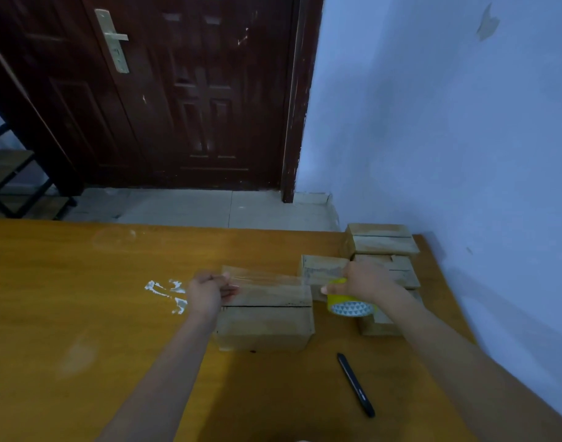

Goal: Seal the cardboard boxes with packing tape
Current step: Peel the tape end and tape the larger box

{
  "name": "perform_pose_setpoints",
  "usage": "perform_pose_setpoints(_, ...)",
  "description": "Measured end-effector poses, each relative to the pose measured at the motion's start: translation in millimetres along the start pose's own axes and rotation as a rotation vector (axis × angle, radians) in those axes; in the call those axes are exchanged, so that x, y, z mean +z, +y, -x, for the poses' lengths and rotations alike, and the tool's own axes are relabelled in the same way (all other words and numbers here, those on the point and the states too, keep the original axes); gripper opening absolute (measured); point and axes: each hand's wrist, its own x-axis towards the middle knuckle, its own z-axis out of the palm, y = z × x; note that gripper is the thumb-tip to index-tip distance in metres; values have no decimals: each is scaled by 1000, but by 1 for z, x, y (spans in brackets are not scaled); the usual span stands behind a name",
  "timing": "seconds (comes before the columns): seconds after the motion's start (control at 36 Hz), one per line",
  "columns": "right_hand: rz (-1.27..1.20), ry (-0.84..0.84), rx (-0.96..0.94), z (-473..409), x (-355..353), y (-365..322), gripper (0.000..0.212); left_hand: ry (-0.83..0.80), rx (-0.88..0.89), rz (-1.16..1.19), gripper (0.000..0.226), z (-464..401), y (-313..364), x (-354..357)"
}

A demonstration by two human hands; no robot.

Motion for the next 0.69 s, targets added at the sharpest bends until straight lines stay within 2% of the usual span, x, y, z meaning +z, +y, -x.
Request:
perform_pose_setpoints(0.06,-11,-35,2,-1,3,2,69,10,-28,19,15,0,-2,-2)
perform_pose_setpoints(0.17,-493,-88,-133,7,6,13,58,48,-95,59,7,-2,-9,-19)
perform_pose_setpoints(0.25,-658,-32,-197,9,9,20,80,68,-117,82,13,0,-16,-27)
perform_pose_setpoints(0.33,-639,5,-231,7,12,20,78,87,-126,131,18,3,-18,-24)
perform_pose_setpoints(0.42,-590,21,-195,4,11,18,53,87,-150,173,10,1,-20,-21)
perform_pose_setpoints(0.69,31,88,-193,3,12,2,45,115,-210,223,12,-4,-34,-18)
